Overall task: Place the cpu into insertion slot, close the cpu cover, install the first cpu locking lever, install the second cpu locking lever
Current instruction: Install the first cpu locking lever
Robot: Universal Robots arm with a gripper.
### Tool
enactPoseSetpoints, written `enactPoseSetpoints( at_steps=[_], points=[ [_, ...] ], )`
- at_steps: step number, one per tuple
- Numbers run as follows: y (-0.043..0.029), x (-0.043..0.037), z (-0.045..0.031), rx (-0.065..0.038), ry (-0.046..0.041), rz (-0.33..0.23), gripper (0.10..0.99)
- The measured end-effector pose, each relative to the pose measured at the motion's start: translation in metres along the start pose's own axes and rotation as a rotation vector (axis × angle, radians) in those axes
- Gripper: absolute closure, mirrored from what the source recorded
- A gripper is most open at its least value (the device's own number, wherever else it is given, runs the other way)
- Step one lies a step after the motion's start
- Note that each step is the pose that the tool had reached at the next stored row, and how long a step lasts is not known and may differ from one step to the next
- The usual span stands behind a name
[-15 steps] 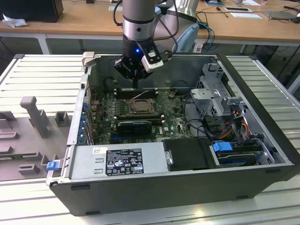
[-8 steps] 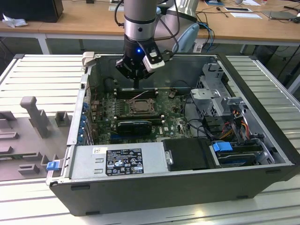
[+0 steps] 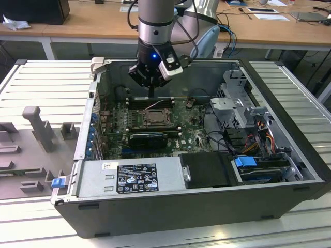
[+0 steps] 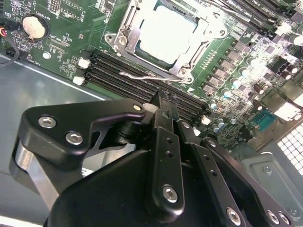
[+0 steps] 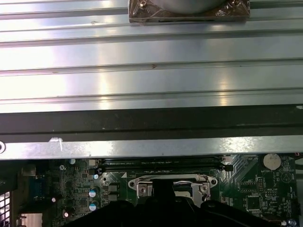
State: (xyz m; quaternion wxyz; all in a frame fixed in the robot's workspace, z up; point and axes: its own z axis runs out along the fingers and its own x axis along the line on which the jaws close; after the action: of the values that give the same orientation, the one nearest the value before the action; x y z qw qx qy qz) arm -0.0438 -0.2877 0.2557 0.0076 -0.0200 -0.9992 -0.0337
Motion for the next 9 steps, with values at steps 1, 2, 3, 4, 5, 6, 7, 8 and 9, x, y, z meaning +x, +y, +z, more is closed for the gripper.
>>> enactPoseSetpoints(
  at_steps=[1, 2, 3, 4, 5, 6, 7, 8, 9],
  points=[
    [0.0, -0.0002, 0.0, 0.0, 0.0, 0.0, 0.98],
    [0.0, -0.0005, 0.0001, 0.0, 0.0, 0.0, 0.98],
    [0.0, -0.0006, 0.0001, 0.0, -0.0001, 0.0, 0.98],
    [0.0, -0.0008, 0.0002, -0.002, 0.0, 0.0, 0.98],
    [0.0, -0.0009, 0.0003, -0.007, 0.0002, 0.0, 0.98],
    [0.0, -0.0009, 0.0008, -0.024, 0.001, 0.0, 0.98],
    [0.0, -0.0011, 0.001, -0.032, 0.0012, 0.0, 0.98],
    [-0.0002, -0.0011, 0.0013, -0.04, 0.0016, -0.001, 0.98],
    [-0.0004, -0.0012, 0.0019, -0.048, 0.0018, -0.001, 0.98]
  ],
)
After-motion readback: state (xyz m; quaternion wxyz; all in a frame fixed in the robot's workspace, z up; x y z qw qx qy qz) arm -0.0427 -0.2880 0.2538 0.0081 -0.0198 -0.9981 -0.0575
